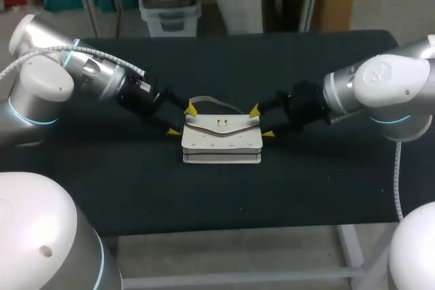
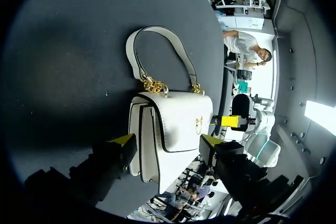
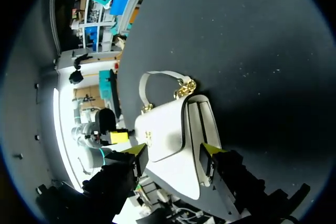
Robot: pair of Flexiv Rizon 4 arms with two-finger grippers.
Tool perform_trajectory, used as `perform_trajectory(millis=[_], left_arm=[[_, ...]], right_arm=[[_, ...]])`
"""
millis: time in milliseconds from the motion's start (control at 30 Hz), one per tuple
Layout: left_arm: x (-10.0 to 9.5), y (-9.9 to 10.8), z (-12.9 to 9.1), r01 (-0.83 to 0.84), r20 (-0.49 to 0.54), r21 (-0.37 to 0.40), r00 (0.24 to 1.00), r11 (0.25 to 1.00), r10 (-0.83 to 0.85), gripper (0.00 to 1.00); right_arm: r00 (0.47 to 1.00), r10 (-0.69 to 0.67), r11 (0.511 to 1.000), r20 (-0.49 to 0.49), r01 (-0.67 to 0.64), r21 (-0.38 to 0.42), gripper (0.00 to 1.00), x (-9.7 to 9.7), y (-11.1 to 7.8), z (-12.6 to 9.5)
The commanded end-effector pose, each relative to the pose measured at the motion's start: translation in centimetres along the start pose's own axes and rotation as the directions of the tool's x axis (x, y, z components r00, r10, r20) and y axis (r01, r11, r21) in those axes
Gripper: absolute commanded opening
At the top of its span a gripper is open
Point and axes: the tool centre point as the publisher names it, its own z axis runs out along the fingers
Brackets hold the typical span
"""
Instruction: Pick up the bag, open it, inspect its contents, close it, and place it on the opposite side
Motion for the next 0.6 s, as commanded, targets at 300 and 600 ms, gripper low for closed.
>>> perform_trajectory(millis=[300, 600], left_arm=[[0.47, -0.82, 1.01, -0.009, -0.015, -0.035, 1.000, 0.999, 0.008, 0.73], [0.38, 0.07, 1.21, 0.009, -0.015, -0.058, 1.000, 0.998, -0.010, 0.50]], right_arm=[[1.000, 0.000, 1.000, -0.020, 0.000, 0.004, 0.50, -0.29, 1.29, 1.35], [1.000, 0.001, 1.000, -0.024, -0.001, 0.007, 0.47, -0.46, 1.44, 1.68]])
